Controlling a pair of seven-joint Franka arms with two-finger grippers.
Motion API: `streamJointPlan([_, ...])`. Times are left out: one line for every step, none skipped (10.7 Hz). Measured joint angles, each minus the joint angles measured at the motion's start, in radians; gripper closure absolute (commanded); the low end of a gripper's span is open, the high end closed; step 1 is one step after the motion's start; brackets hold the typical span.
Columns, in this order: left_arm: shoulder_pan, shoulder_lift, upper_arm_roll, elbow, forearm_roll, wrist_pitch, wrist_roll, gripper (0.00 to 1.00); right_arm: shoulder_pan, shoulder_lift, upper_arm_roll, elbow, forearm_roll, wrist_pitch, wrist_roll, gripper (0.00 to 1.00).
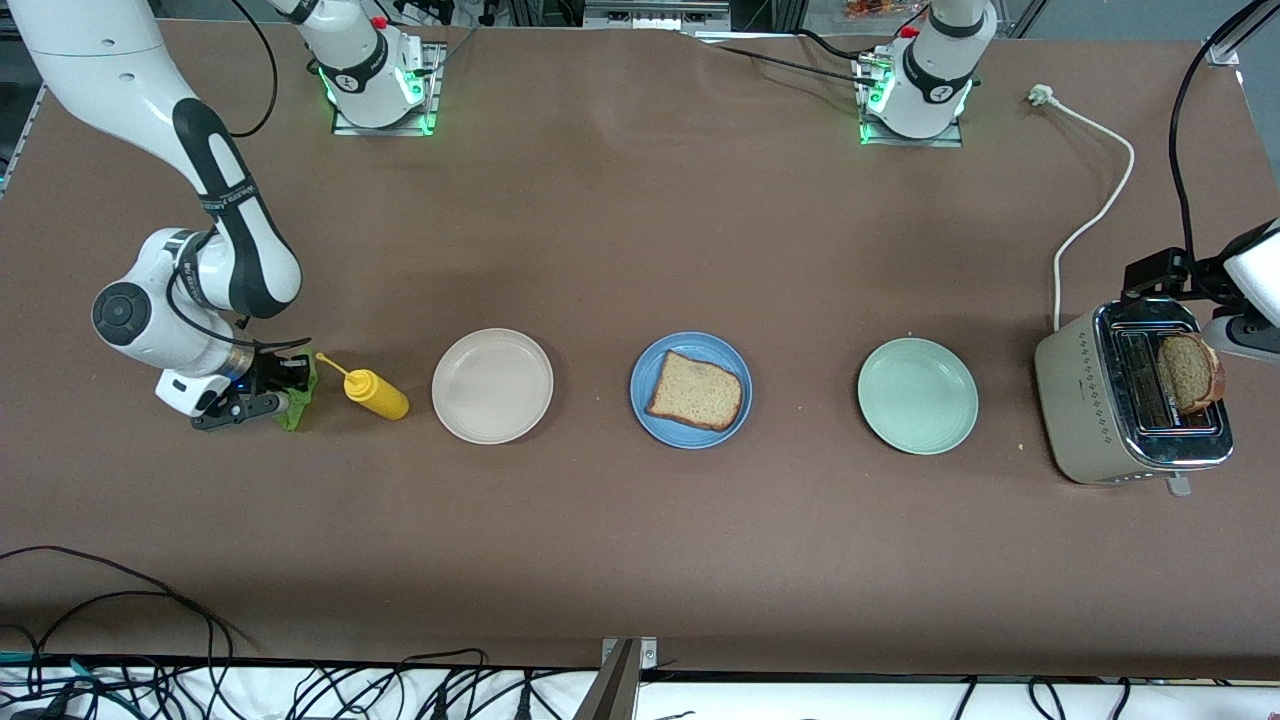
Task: Make sandwich in blue plate with both arms
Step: 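Grasp the green lettuce leaf with the right gripper and lift it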
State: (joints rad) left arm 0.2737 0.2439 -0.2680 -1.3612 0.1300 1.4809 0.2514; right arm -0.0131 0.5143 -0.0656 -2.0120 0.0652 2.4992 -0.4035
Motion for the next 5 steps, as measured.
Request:
streamJointPlan([0.000, -0.005, -0.001, 0.000, -0.009, -0.003, 0.000, 0.00, 0.000, -0.003, 0.001, 0.000, 0.000, 0.000, -0.001, 1.00])
streamJointPlan([0.000, -0.006, -0.001, 0.000, -0.018, -0.005, 0.000, 0.00, 0.000, -0.008, 0.006, 0.000, 0.000, -0.004, -0.001, 1.00])
streamJointPlan([0.000, -0.006, -0.001, 0.000, -0.021, -0.006, 0.000, 0.00, 0.000, -0.018, 0.014, 0.001, 0.000, -0.018, -0.001, 1.00])
streamJointPlan([0.000, -0.007, -0.001, 0.000, -0.021, -0.006, 0.000, 0.00, 0.000, -0.038, 0.019, 0.005, 0.000, -0.048, -0.001, 1.00])
streamJointPlan([0.000, -0.007, -0.001, -0.001, -0.021, -0.006, 0.000, 0.00, 0.000, -0.066, 0.022, 0.009, 0.000, -0.086, -0.001, 1.00])
